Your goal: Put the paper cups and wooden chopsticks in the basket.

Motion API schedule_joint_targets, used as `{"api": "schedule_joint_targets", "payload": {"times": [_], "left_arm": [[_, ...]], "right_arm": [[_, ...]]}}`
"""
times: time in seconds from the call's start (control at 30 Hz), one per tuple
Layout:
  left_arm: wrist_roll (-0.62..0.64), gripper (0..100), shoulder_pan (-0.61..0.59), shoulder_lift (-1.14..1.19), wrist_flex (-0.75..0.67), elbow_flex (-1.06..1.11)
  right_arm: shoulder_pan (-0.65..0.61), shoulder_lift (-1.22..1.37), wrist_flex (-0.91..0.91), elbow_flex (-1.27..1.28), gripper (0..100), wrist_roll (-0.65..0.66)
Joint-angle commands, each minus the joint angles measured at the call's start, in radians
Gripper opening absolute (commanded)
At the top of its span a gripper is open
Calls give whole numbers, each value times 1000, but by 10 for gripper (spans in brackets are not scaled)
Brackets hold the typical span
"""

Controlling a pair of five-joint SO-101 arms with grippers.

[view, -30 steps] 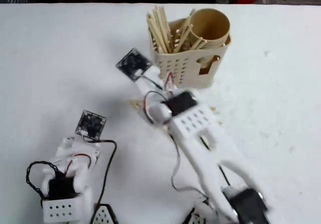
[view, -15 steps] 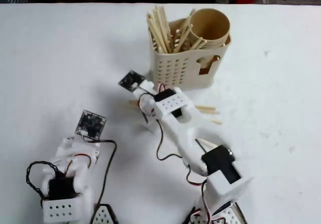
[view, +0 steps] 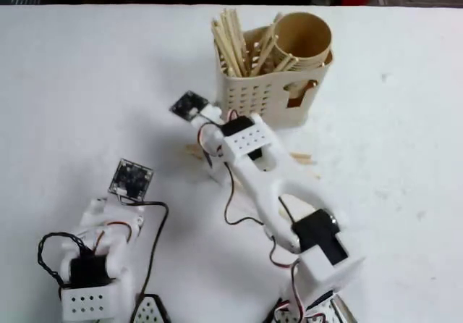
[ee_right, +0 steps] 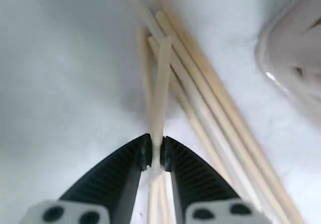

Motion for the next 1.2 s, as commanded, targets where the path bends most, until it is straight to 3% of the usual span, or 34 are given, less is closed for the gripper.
{"api": "schedule_joint_targets", "payload": {"times": [0.0, 0.17, 0.27, 0.43, 0.7, 1.17], "left_arm": [[2, 107, 10, -8, 6, -3], [2, 107, 10, -8, 6, -3], [2, 108, 10, -8, 6, -3], [2, 108, 10, -8, 6, -3], [2, 107, 10, -8, 6, -3], [2, 108, 10, -8, 6, -3]], "right_arm": [[-4, -176, 65, -115, 17, 3], [7, -381, 116, -305, 17, 3], [28, -470, 107, -468, 17, -71], [82, -490, -56, -671, 17, -198], [140, -372, -545, -672, 22, -213], [193, -265, -547, -672, 22, -221]]}}
